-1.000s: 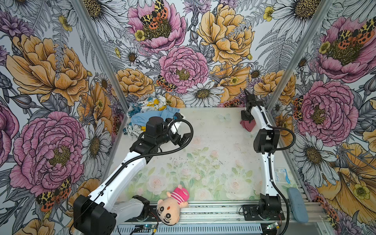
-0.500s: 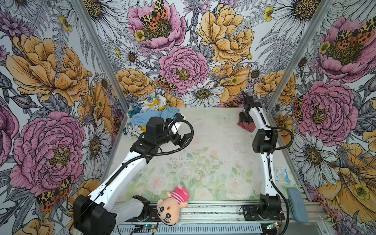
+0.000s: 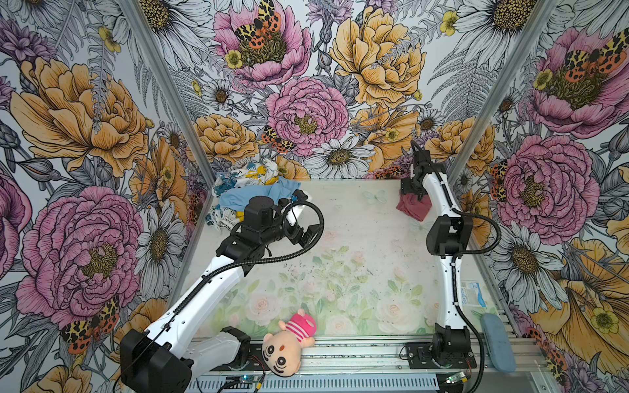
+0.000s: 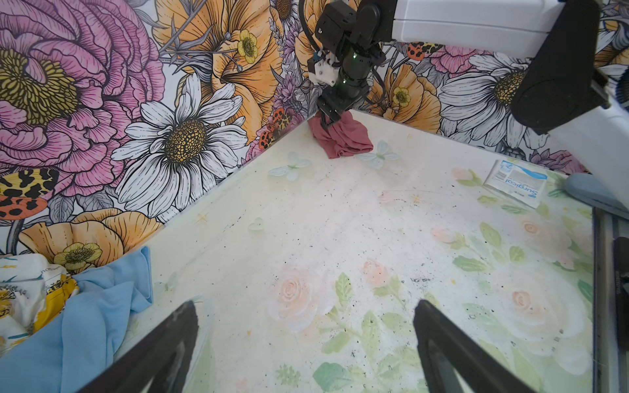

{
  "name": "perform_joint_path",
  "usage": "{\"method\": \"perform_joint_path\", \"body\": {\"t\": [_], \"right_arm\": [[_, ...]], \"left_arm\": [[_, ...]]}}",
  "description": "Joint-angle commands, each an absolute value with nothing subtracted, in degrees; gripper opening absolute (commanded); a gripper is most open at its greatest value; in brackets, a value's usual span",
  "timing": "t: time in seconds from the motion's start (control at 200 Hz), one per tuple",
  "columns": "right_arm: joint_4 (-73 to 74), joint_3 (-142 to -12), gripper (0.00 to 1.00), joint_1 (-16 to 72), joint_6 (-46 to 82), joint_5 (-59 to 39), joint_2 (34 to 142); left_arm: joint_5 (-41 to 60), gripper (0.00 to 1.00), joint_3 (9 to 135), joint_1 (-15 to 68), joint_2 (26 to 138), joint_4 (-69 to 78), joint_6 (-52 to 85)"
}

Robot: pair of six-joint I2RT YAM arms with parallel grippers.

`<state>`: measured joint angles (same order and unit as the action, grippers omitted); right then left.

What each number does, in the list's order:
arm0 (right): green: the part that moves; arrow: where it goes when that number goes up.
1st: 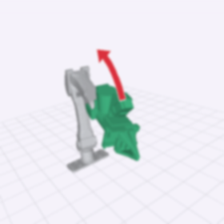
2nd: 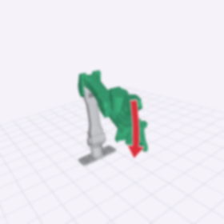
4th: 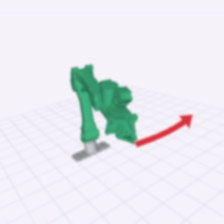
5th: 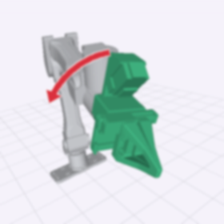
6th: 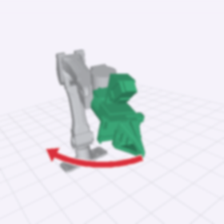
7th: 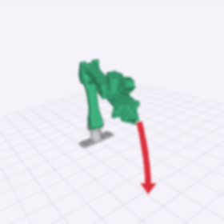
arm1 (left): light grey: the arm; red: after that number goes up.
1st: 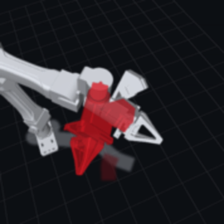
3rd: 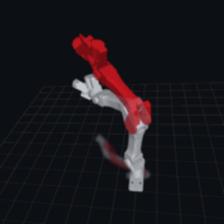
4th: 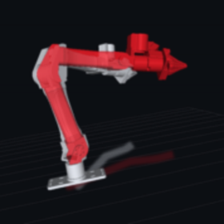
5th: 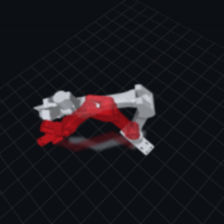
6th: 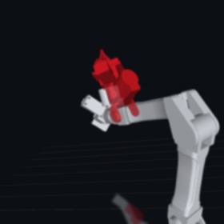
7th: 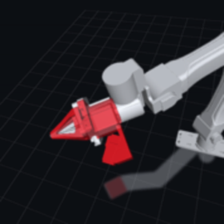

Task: Pick out a specific cloth from the pile
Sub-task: 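Open the right gripper and lift away from the pink shirt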

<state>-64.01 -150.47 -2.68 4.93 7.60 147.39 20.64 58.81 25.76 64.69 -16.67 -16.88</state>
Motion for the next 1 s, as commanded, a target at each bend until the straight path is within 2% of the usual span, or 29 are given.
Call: {"method": "perform_joint_path", "body": {"t": [0.0,0.15,0.375,0.41,0.455,0.485,0.56,0.686,0.786,0.896,0.991], "right_arm": [[-63.64,-149.95,0.83,-2.23,5.91,6.92,143.24],[-63.55,-149.34,0.85,-1.64,5.63,7.66,139.21],[-63.28,-149.3,0.87,-1.62,6.91,3.59,133.22],[-63.33,-149.07,0.9,-1.62,7.26,3.11,132.27],[-63.24,-148.08,0.99,-1.5,7.74,2.26,130.57],[-63.12,-147.22,1.0,-1.46,8.19,2.17,129.23],[-61.03,-142.02,0.99,-0.68,9.0,1.98,124.15],[-44.98,-118.81,1.0,1.06,12.31,-0.07,108.89],[-32.29,-100.76,0.99,0.81,16.43,-2.59,96.0],[-23.4,-83.58,0.99,0.13,18.43,-2.64,84.08],[-16.97,-70.1,0.99,-0.08,19.14,-3.39,76.04]], "left_arm": [[20.94,0.99,59.16,26.22,63.24,-17.31,-17.05],[21.0,0.99,59.15,26.27,62.98,-17.4,-17.06],[21.4,0.99,59.32,25.89,63.14,-17.45,-17.14],[21.44,0.99,59.32,25.81,63.23,-17.49,-17.06],[21.56,0.99,59.34,25.59,63.28,-17.47,-16.97],[21.57,0.99,59.36,25.48,63.15,-17.49,-16.96],[21.24,0.99,59.3,25.14,63.06,-17.4,-16.87],[18.87,0.99,58.94,24.53,63.0,-17.24,-17.07],[8.99,0.99,57.97,24.4,62.45,-16.22,-15.46],[-9.23,0.99,54.39,24.15,59.97,-14.6,-8.23],[-28.08,0.99,45.95,22.14,55.93,-10.4,-1.03]]}}
